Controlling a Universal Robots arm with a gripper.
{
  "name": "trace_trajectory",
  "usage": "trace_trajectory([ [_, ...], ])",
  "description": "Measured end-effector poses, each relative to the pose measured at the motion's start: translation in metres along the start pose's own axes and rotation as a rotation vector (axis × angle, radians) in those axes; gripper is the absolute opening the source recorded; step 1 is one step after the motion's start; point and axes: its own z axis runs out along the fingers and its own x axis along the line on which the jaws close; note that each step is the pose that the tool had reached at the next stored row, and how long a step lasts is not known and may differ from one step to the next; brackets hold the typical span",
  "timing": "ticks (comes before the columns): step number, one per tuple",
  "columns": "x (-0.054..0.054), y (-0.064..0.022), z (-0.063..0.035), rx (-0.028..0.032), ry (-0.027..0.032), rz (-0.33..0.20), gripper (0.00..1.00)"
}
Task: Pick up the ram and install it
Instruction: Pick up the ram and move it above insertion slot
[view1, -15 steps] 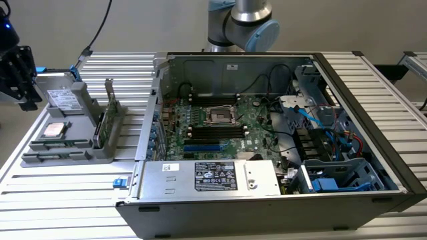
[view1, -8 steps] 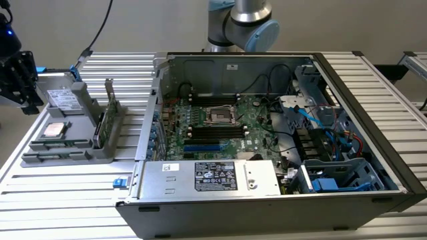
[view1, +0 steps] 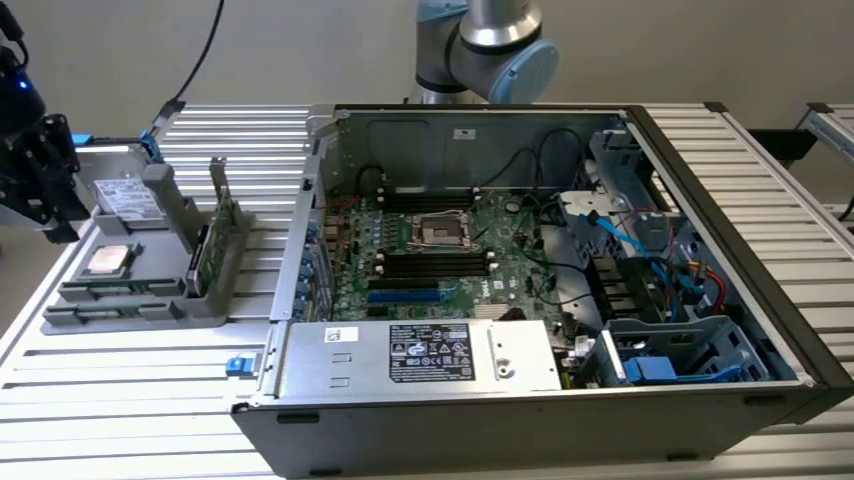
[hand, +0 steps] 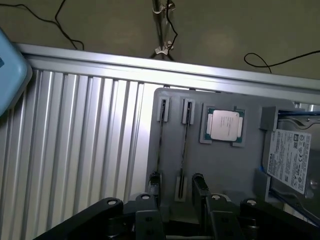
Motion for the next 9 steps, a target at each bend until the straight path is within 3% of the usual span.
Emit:
trace_trajectory([
  [1,0.000,0.0004,0.0019,0.0003,0.0001,0.000,0.39],
  [9,-0.001,0.0014,0.0165,0.0037,0.0002,0.000,0.39],
])
